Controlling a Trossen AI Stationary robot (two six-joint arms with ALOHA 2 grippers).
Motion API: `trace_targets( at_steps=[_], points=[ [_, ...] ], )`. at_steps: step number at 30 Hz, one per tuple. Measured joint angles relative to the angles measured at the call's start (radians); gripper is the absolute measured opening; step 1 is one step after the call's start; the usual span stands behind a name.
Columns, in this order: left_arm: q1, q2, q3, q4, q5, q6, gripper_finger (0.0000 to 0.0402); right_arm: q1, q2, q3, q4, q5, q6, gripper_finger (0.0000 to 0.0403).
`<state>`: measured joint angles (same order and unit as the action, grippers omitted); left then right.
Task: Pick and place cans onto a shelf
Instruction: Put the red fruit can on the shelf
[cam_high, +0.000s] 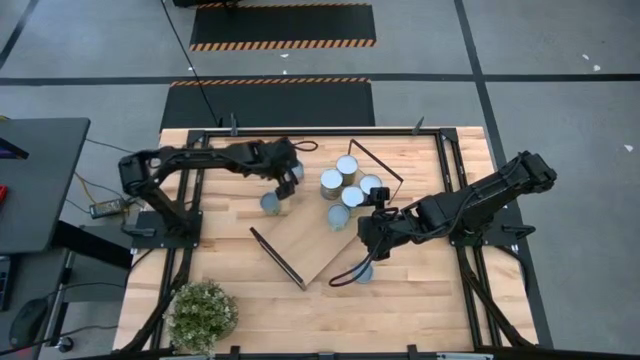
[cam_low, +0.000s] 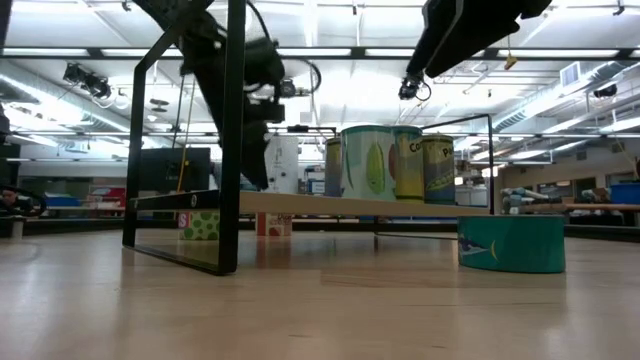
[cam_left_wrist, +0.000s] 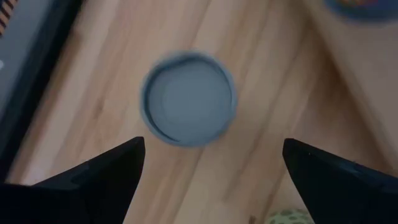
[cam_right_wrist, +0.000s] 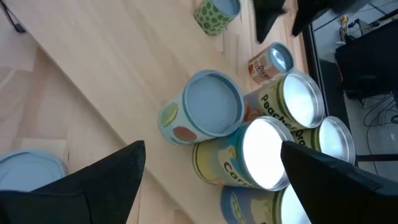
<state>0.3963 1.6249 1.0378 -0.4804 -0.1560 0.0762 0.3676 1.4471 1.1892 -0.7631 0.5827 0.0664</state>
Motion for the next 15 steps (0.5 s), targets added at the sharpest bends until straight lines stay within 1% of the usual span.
trace_targets(
  at_steps=[4, 9, 15],
  points=[
    [0.006, 0.058, 0.000, 0.014, -0.009, -0.013, 0.0386, 0.000, 0.000, 0.000, 0.007, 0.000, -0.006, 0.0381],
    [0.007, 0.093, 0.000, 0.031, -0.081, -0.018, 0.0386, 0.000, 0.000, 0.000, 0.012, 0.000, -0.014, 0.0382],
    [0.017, 0.127, 0.000, 0.099, -0.069, -0.022, 0.0386, 0.000, 0.000, 0.000, 0.021, 0.000, -0.017, 0.0382]
  ],
)
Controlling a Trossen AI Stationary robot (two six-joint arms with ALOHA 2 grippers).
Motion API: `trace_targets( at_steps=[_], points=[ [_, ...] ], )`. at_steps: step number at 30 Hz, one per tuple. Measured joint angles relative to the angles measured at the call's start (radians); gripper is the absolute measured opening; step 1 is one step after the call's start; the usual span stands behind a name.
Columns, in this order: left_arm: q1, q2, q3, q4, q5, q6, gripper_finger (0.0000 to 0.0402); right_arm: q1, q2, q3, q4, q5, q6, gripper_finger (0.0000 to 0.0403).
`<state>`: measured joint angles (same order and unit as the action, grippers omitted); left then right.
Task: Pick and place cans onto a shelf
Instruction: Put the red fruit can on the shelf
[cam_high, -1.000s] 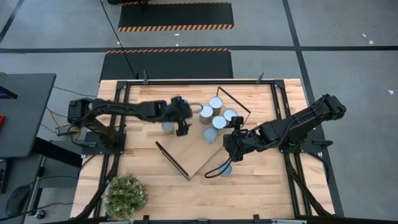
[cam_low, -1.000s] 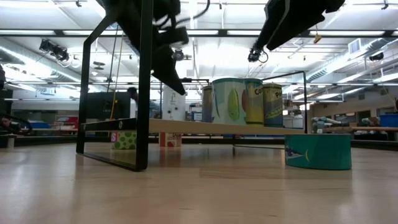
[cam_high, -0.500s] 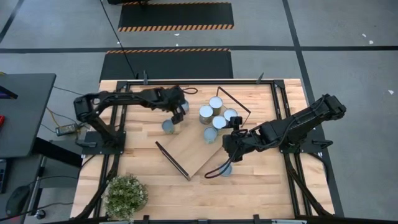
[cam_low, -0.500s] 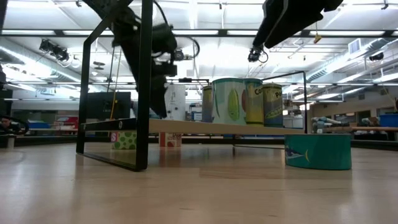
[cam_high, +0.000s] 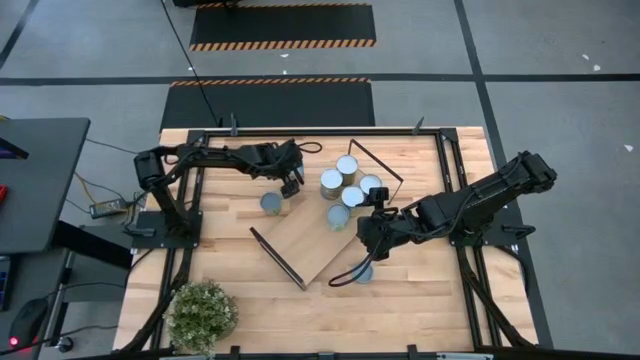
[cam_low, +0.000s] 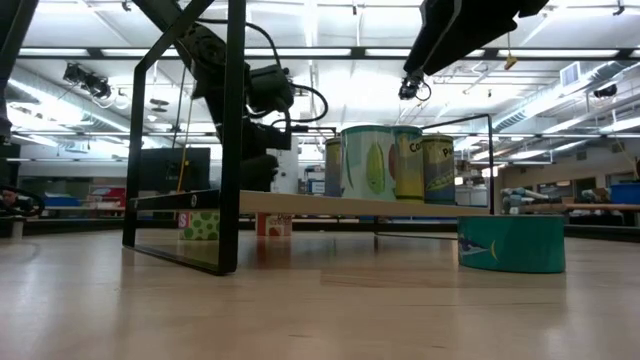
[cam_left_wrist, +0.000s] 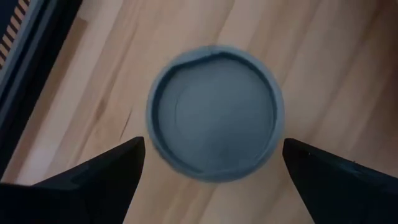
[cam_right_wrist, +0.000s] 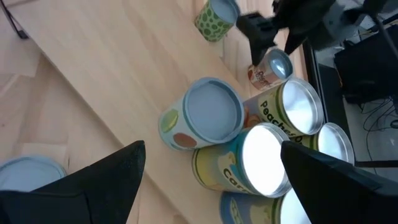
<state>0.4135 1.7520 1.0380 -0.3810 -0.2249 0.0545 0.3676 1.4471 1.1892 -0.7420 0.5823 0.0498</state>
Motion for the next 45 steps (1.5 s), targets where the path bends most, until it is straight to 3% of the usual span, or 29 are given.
trace_targets(
  at_steps=[17, 29, 34, 42, 45],
  points=[
    [0.010, 0.116, 0.000, 0.170, -0.008, -0.017, 0.0385, 0.000, 0.000, 0.000, 0.009, -0.008, -0.002, 0.0382],
    [0.011, 0.103, 0.001, 0.180, -0.009, -0.014, 0.0298, -0.003, 0.000, 0.000, 0.009, -0.008, -0.002, 0.0382],
    [0.008, 0.011, 0.012, 0.112, -0.006, 0.010, 0.0293, -0.002, 0.000, 0.000, 0.001, -0.008, -0.006, 0.0382],
    [-0.086, -0.158, 0.014, -0.027, 0.230, -0.022, 0.0298, -0.002, 0.000, 0.000, -0.051, -0.008, 0.030, 0.0382],
    [-0.165, -0.168, 0.014, -0.038, 0.255, -0.055, 0.0299, -0.002, 0.000, 0.000, -0.070, -0.005, 0.036, 0.0382]
  ],
)
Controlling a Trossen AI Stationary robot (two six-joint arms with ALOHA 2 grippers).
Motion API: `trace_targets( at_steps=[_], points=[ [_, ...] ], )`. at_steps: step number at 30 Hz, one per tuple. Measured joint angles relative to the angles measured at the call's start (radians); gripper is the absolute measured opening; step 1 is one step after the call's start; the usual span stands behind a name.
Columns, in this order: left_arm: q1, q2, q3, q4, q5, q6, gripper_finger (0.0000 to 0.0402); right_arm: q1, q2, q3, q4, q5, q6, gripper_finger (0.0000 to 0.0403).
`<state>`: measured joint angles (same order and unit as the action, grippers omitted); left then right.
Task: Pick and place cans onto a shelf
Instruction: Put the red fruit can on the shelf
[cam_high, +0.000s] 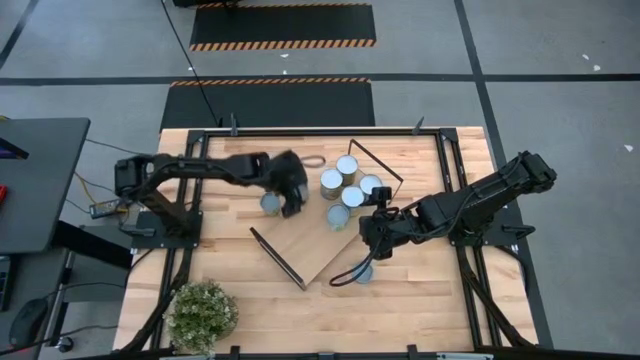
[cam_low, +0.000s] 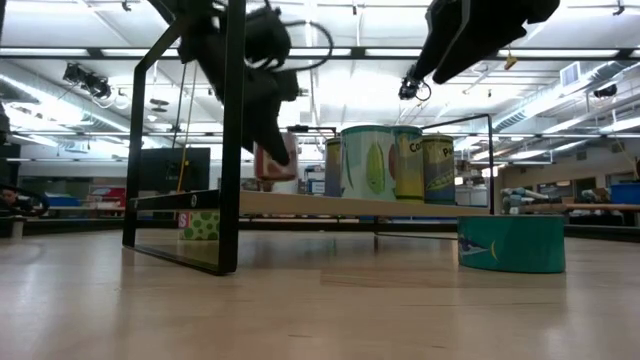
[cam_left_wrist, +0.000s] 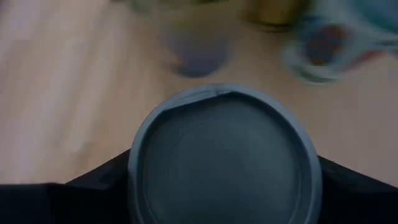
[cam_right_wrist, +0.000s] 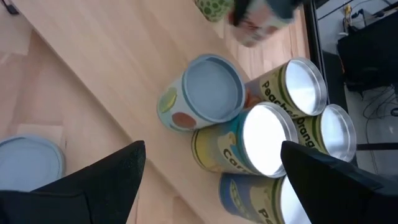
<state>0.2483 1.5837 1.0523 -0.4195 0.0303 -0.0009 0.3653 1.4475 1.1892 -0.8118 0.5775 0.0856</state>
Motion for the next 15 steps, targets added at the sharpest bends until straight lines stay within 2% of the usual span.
trace_targets(
  at_steps=[7, 15],
  points=[
    [-0.168, 0.000, 0.000, 0.009, -0.026, -0.109, 0.0299, -0.009, 0.000, 0.000, 0.000, 0.005, -0.006, 0.0382],
    [-0.287, 0.000, 0.004, 0.086, -0.077, -0.202, 0.0299, -0.009, 0.000, 0.000, 0.015, 0.006, -0.015, 0.0382]
  ],
)
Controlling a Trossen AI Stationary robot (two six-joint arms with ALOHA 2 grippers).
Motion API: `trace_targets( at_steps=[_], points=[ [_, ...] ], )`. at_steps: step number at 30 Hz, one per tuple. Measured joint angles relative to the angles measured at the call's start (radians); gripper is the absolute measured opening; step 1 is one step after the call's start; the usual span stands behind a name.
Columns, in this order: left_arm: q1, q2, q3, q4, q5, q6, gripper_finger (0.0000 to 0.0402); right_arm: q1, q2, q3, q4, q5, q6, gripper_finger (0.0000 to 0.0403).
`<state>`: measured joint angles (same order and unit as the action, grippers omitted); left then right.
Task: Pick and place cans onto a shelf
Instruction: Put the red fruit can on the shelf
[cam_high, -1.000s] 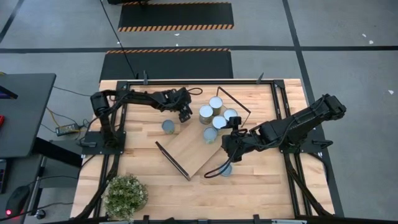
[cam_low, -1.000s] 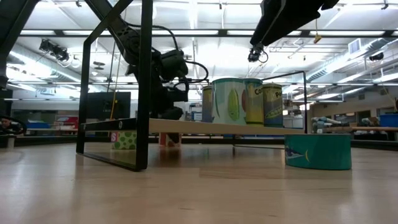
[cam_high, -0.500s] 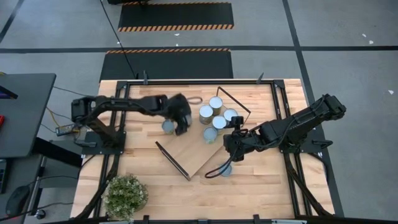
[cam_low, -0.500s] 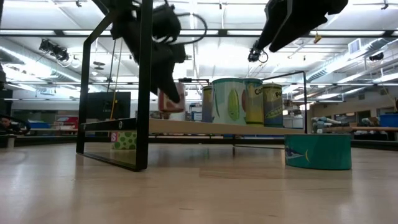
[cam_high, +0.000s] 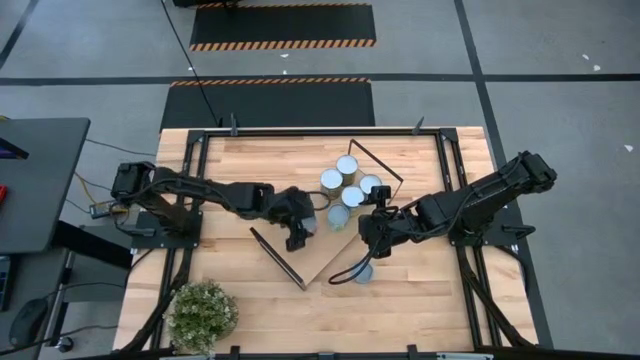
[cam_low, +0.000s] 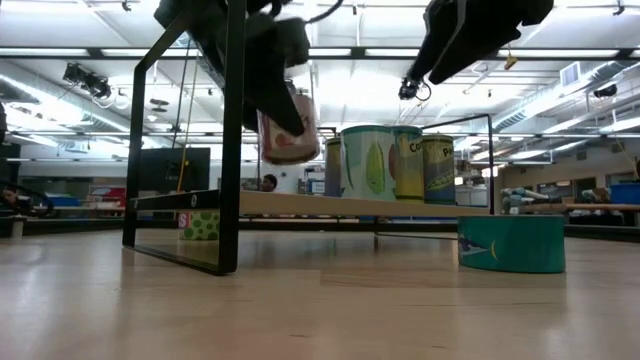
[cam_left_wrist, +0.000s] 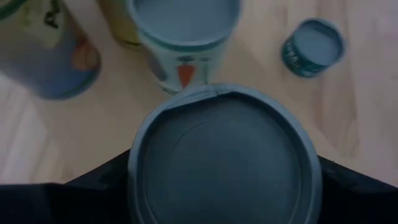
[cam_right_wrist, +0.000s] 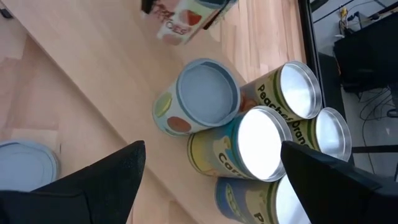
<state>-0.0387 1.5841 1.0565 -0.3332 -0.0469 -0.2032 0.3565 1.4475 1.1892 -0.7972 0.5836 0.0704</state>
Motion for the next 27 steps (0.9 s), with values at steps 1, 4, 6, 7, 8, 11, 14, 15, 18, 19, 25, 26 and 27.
trace_targets(
  at_steps=[1, 4, 6, 7, 8, 11, 14, 15, 18, 19, 25, 26, 27],
  points=[
    [-0.008, 0.007, 0.007, -0.003, -0.002, -0.007, 0.0299, 0.000, 0.000, 0.000, 0.003, 0.000, -0.002, 0.0382],
    [-0.024, 0.037, 0.052, -0.033, -0.005, -0.026, 0.0299, 0.000, 0.000, 0.000, 0.008, 0.000, -0.014, 0.0382],
    [-0.036, 0.069, 0.097, -0.042, -0.006, -0.022, 0.0299, 0.000, 0.000, 0.000, 0.015, 0.000, -0.017, 0.0382],
    [-0.042, 0.086, 0.118, -0.062, -0.006, -0.017, 0.0299, 0.000, 0.000, 0.000, 0.014, 0.000, -0.018, 0.0382],
    [-0.047, 0.103, 0.138, -0.079, -0.006, -0.006, 0.0299, 0.000, 0.000, 0.000, 0.015, 0.000, -0.018, 0.0382],
    [-0.062, 0.146, 0.180, -0.105, -0.004, 0.034, 0.0299, 0.000, 0.000, 0.000, 0.009, 0.000, -0.014, 0.0382],
    [-0.069, 0.173, 0.203, -0.106, -0.004, 0.053, 0.0300, 0.000, 0.000, 0.000, 0.010, 0.000, -0.016, 0.0382],
    [-0.069, 0.180, 0.203, -0.109, -0.004, 0.053, 0.0300, 0.000, 0.000, 0.001, 0.010, 0.000, -0.018, 0.0382],
    [-0.067, 0.190, 0.199, -0.111, -0.005, 0.053, 0.0300, 0.000, 0.000, 0.000, 0.010, 0.000, -0.018, 0.0382],
    [-0.067, 0.195, 0.198, -0.102, -0.005, 0.053, 0.0300, 0.000, 0.000, 0.001, 0.012, 0.000, -0.018, 0.0382],
    [-0.072, 0.231, 0.197, -0.095, -0.005, 0.072, 0.0300, 0.000, 0.001, 0.001, 0.017, -0.001, -0.021, 0.0382],
    [-0.073, 0.240, 0.197, -0.094, -0.005, 0.083, 0.0300, 0.001, 0.001, 0.001, 0.019, 0.000, -0.021, 0.0382],
    [-0.073, 0.252, 0.196, -0.089, -0.005, 0.089, 0.0302, 0.000, 0.001, 0.001, 0.019, -0.001, -0.021, 0.0382]
  ],
)
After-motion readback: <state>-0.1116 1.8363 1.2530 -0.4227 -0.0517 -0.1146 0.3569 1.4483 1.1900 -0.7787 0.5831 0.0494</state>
